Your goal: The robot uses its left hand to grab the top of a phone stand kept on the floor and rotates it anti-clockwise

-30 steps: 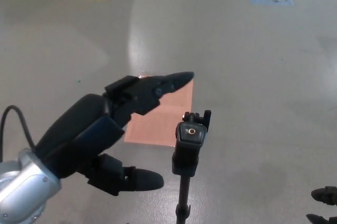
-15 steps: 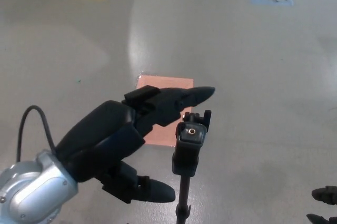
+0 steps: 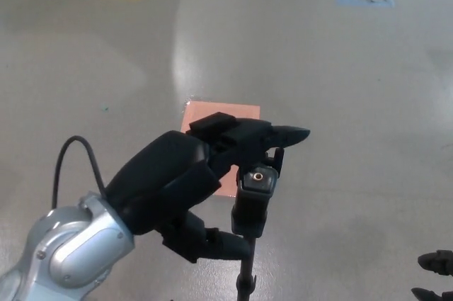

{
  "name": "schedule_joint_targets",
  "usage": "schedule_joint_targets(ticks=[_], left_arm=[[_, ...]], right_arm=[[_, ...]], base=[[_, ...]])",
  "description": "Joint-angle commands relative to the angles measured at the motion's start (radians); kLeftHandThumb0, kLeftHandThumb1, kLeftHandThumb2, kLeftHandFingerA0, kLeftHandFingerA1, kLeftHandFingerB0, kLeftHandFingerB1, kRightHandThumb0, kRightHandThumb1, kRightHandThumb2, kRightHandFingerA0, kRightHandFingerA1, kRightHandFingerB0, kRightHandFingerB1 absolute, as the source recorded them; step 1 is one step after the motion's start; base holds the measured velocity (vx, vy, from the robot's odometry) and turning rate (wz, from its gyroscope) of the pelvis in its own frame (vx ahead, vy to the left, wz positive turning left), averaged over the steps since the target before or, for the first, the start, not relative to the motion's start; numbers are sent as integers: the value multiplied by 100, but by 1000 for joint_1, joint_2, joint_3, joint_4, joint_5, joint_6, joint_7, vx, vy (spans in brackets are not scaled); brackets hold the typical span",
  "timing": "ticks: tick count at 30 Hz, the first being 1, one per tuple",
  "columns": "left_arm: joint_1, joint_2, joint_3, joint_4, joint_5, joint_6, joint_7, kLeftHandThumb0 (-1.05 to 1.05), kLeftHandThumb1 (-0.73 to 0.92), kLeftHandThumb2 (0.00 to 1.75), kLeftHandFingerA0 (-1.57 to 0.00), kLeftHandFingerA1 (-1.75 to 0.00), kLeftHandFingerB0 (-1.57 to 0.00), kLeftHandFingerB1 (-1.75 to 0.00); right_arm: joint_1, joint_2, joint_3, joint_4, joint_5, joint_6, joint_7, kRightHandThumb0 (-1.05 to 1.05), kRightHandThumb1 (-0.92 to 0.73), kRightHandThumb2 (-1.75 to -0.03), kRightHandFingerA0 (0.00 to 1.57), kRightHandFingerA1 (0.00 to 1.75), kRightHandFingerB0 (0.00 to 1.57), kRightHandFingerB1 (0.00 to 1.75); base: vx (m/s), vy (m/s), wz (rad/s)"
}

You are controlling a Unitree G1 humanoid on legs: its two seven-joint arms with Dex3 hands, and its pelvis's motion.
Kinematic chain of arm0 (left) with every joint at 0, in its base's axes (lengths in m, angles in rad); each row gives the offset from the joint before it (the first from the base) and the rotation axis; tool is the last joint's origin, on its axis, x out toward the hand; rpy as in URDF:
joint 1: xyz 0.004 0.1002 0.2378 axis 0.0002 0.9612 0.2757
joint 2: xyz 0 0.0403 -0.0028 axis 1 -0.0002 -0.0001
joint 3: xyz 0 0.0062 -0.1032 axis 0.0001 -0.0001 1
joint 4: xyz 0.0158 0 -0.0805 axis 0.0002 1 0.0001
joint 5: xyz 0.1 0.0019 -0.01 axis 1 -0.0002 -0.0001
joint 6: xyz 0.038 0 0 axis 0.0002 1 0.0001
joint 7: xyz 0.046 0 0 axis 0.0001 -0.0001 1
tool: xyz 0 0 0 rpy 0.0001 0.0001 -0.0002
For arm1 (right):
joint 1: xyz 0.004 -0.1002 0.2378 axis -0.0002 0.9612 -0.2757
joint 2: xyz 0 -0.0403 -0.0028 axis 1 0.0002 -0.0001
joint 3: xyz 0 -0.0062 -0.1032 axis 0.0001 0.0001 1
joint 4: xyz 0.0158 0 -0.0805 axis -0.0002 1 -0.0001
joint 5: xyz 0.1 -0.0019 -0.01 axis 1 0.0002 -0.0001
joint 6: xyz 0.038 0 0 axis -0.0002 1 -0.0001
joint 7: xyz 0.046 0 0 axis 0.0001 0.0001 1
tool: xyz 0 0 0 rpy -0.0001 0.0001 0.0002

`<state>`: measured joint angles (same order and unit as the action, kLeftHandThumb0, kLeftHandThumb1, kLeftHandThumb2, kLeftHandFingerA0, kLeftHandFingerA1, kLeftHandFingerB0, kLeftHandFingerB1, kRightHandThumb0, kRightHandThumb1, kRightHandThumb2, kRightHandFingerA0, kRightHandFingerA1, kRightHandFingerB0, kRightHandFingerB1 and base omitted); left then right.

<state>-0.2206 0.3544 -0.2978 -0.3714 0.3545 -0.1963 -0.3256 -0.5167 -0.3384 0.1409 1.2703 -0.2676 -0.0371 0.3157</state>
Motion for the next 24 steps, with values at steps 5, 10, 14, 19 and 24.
schedule_joint_targets(ticks=[5, 10, 14, 19, 24], left_arm=[[-48, -36, 1, 65, 96, -51, 83, -29, 28, 86, -6, -50, -5, -49], [-58, -45, 2, 80, 100, -50, 84, -53, 48, 55, -22, -31, -17, -30], [-60, -54, -3, 89, 103, -50, 89, -29, 27, 85, -6, -49, -5, -50], [-54, -60, -10, 88, 110, -51, 91, -29, 26, 86, -7, -50, -7, -50], [-53, -65, -15, 79, 107, -50, 82, -28, 26, 85, -8, -50, -8, -50]], right_arm=[[-4, -12, 1, 6, 2, 4, 6, -42, -61, -84, 31, 51, 0, 18], [-6, -15, 9, 5, -7, 5, 0, -43, -62, -85, 36, 52, 0, 18], [-10, -13, -5, 7, 9, 9, 10, -43, -62, -84, 33, 51, 0, 17], [-9, -14, 10, 7, -9, 12, 2, -45, -63, -85, 34, 51, 0, 18], [-4, -16, 9, 6, -6, -4, 1, -44, -62, -85, 37, 53, 0, 18]], base=[[0, 0, 0], [0, 0, 0], [0, 0, 0], [0, 0, 0], [0, 0, 0]])
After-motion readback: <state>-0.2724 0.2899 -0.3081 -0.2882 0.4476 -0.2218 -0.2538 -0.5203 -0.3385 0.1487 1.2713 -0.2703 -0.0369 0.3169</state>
